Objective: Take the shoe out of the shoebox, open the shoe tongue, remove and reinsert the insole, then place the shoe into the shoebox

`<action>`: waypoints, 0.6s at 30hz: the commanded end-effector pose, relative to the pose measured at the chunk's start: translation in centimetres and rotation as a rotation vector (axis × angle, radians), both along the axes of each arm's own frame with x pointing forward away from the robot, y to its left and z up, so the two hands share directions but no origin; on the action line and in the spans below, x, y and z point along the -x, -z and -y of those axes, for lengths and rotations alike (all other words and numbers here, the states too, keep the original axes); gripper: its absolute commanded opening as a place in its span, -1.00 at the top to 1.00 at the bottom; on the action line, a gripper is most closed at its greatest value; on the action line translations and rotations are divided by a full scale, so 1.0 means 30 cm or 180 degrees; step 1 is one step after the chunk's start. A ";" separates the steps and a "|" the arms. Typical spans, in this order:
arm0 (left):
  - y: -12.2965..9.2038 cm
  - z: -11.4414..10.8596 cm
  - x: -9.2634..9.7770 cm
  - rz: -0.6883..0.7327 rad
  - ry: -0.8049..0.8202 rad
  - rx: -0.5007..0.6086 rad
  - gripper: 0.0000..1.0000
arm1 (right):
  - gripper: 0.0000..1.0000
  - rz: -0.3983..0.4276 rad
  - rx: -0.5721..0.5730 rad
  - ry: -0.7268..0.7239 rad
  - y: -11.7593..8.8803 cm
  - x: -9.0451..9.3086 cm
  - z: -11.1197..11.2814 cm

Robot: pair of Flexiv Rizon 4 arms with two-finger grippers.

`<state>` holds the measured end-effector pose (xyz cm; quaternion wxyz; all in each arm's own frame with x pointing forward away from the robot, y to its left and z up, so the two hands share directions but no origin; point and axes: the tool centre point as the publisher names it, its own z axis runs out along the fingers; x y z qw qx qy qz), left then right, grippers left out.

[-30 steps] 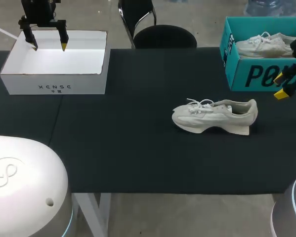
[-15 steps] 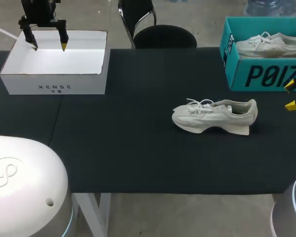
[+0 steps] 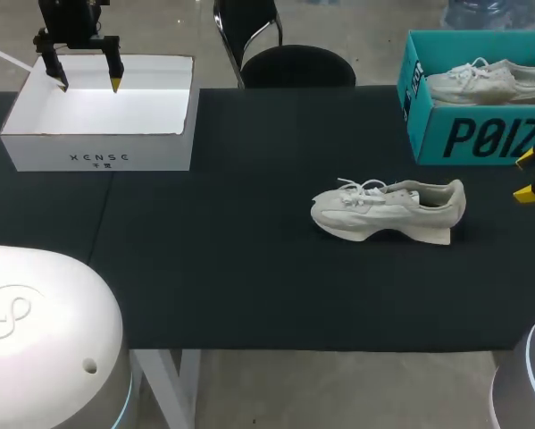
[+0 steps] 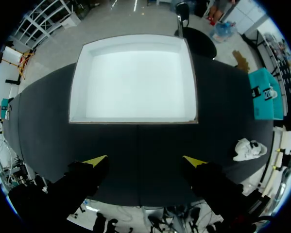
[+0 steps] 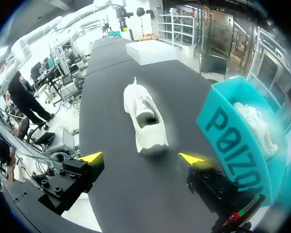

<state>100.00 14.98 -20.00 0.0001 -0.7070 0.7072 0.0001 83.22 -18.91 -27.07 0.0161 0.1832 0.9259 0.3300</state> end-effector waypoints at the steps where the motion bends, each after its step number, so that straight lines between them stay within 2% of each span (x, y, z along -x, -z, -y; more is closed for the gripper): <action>1: 0.000 -0.001 0.000 0.0000 -0.0001 0.0001 -1.00 | -1.00 0.0481 -0.0727 -0.0760 0.057 -0.001 0.042; 2: 0.000 -0.001 0.000 0.0000 -0.0001 0.0001 -1.00 | -1.00 0.0565 -0.0911 -0.0894 0.071 -0.003 0.051; 5: 0.000 -0.001 0.000 0.0000 -0.0001 0.0001 -1.00 | -1.00 0.0818 -0.1118 -0.1088 0.096 -0.004 0.070; 10: 0.000 -0.001 0.000 0.0000 -0.0001 0.0001 -1.00 | -1.00 0.1045 -0.1101 -0.1243 0.114 -0.012 0.071; 18: 0.000 -0.001 0.000 0.0000 -0.0001 0.0001 -1.00 | -1.00 0.1012 -0.1018 -0.0884 0.189 -0.042 0.059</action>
